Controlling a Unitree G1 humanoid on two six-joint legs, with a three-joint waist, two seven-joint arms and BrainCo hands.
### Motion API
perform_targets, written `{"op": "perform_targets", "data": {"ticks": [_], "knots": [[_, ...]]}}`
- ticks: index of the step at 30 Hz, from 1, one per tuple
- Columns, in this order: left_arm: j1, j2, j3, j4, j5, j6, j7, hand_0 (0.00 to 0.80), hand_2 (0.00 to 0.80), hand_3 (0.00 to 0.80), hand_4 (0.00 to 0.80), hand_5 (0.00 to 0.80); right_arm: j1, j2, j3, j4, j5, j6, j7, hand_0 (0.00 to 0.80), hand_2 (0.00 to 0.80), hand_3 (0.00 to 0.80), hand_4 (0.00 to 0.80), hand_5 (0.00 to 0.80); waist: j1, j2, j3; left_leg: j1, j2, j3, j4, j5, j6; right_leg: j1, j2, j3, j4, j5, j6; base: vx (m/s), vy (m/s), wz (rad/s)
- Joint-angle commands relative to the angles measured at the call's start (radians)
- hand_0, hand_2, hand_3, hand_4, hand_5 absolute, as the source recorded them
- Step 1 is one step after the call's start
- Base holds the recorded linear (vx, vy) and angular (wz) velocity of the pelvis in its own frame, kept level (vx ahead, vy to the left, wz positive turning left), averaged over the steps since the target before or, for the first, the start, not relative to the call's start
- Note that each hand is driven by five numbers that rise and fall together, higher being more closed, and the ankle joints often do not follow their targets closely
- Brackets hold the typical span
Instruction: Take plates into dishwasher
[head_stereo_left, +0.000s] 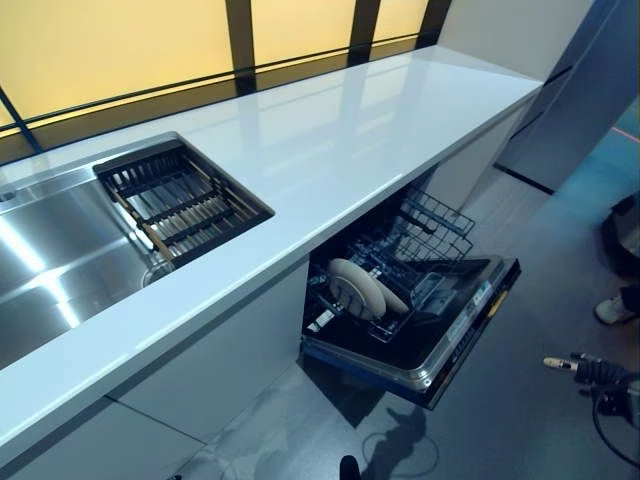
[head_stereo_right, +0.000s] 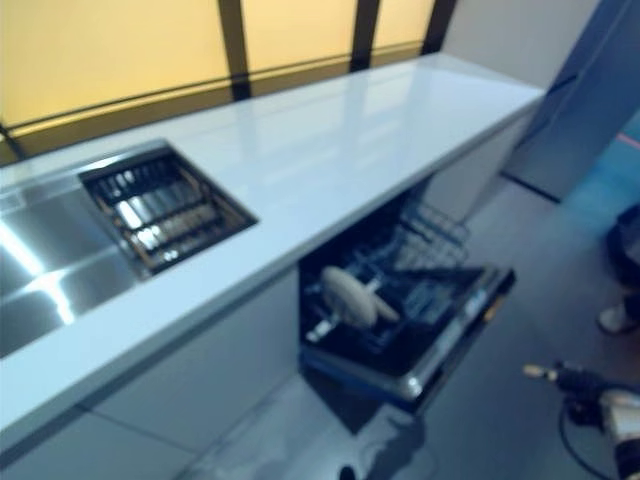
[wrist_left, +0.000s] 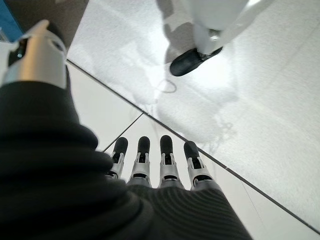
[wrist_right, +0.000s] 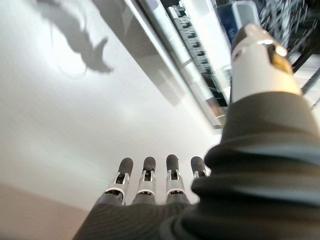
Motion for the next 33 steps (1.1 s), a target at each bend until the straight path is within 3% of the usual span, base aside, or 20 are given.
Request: {"op": "perform_targets", "data": {"ticks": [1, 5, 7, 10, 21, 33], "knots": [[-0.053, 0.026, 0.022, 0.050, -0.046, 0.003, 0.020, 0.000, 0.000, 0.000, 0.000, 0.000, -0.041, 0.000, -0.022, 0.027, 0.068, -0.079, 0.017, 0.000, 0.000, 0.000, 0.000, 0.000, 0.037, -0.009, -0.007, -0.045, -0.018, -0.106, 0.014, -0.008, 0.063, 0.002, -0.090, 0.060, 0.189, 0.037, 0.046, -0.144, -0.311, 0.03], [-0.093, 0.043, 0.046, 0.066, -0.112, 0.003, 0.038, 0.000, 0.000, 0.000, 0.000, 0.000, -0.030, 0.060, -0.033, 0.103, 0.144, -0.120, 0.019, 0.000, 0.000, 0.000, 0.000, 0.000, 0.066, -0.026, 0.012, -0.087, 0.030, -0.112, 0.078, -0.015, 0.051, 0.036, -0.082, 0.025, 0.128, -0.013, 0.034, -0.155, -0.340, 0.00], [-0.109, 0.038, 0.057, 0.071, -0.103, -0.004, 0.052, 0.000, 0.000, 0.000, 0.000, 0.000, 0.003, 0.091, -0.053, 0.127, 0.200, -0.138, 0.027, 0.000, 0.000, 0.000, 0.000, 0.000, 0.075, -0.031, 0.023, -0.104, 0.059, -0.120, 0.090, -0.004, 0.029, 0.054, -0.063, 0.002, 0.105, -0.033, 0.025, -0.124, -0.392, 0.04], [-0.101, 0.012, 0.047, 0.058, -0.075, -0.026, 0.041, 0.000, 0.000, 0.000, 0.000, 0.000, 0.045, 0.116, -0.083, 0.105, 0.242, -0.139, 0.028, 0.000, 0.000, 0.000, 0.000, 0.000, 0.077, -0.009, 0.036, -0.103, 0.076, -0.141, 0.050, 0.035, -0.001, 0.067, -0.045, -0.019, 0.093, -0.052, 0.011, -0.094, -0.172, 0.24], [-0.094, -0.030, 0.002, 0.062, -0.077, -0.066, 0.041, 0.000, 0.000, 0.000, 0.000, 0.000, 0.048, 0.167, -0.033, 0.058, 0.210, -0.110, 0.023, 0.000, 0.000, 0.000, 0.000, 0.000, 0.079, 0.040, 0.044, -0.147, 0.054, -0.178, -0.002, 0.093, -0.033, 0.074, -0.026, -0.060, 0.066, -0.086, -0.029, -0.072, 0.020, 0.19], [-0.105, -0.044, -0.027, 0.046, -0.100, -0.072, 0.042, 0.000, 0.000, 0.000, 0.000, 0.000, -0.009, 0.246, 0.055, 0.025, 0.196, -0.102, -0.012, 0.000, 0.000, 0.000, 0.000, 0.000, 0.099, 0.066, 0.060, -0.167, 0.033, -0.202, -0.002, 0.097, -0.021, 0.056, -0.033, -0.082, 0.095, -0.101, -0.042, -0.031, 0.027, 0.06]]}}
